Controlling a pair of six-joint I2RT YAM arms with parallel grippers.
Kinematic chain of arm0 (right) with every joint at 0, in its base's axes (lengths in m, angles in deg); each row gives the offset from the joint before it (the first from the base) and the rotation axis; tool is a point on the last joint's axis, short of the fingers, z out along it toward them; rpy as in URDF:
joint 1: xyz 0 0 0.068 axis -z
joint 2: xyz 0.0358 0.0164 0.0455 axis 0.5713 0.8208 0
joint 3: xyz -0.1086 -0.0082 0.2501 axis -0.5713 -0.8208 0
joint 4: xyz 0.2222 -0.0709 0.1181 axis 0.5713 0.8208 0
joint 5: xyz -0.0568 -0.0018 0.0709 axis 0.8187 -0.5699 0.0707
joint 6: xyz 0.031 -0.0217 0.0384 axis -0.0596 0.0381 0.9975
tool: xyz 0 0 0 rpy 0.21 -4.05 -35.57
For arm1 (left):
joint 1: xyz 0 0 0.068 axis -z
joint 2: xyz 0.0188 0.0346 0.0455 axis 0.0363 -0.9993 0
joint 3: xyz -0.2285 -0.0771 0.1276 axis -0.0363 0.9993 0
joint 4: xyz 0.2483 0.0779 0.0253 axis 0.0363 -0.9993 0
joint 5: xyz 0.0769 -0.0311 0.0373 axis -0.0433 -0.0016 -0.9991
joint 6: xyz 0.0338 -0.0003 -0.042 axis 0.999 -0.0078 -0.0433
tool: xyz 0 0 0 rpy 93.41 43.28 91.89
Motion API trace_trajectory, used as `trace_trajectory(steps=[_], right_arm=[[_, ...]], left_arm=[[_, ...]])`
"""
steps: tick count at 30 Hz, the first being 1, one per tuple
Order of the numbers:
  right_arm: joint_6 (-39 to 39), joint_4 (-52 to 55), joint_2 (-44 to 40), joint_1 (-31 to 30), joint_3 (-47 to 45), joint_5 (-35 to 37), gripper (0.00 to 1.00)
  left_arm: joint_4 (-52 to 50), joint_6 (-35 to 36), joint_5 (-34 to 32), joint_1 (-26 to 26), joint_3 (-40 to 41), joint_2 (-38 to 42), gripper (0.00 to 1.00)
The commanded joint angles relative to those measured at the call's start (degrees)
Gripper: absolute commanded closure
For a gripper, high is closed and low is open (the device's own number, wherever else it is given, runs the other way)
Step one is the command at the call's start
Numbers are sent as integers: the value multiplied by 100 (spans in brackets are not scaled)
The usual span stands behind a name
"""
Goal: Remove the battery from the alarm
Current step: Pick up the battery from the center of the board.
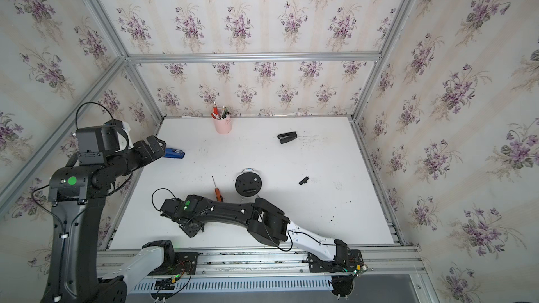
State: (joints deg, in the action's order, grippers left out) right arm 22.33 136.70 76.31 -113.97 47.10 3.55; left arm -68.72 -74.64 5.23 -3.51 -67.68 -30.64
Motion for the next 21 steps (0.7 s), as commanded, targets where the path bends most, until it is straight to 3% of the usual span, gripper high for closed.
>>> trace_trajectory(steps=[1, 6, 10, 11, 18, 21], right_arm=[[-66, 462, 245, 6, -107, 64, 59], [-46, 441, 184, 10, -409, 122, 78], [122, 419, 63, 109, -556, 148, 100], [210, 306, -101, 176, -728, 126, 100], [1227, -1112, -3087, 1277, -3430, -504, 100], [1420, -1232, -4623, 2164, -4680, -401, 100]], left_arm=[[113, 57, 45, 3, 27, -17, 0], [124, 127, 25, -2, 18, -48, 0], [174, 154, 51, 0, 80, -57, 0], [185, 165, 79, 1, 106, -57, 0], [516, 16, 505, -4, 105, 124, 0], [844, -188, 1222, 18, 430, 84, 0]])
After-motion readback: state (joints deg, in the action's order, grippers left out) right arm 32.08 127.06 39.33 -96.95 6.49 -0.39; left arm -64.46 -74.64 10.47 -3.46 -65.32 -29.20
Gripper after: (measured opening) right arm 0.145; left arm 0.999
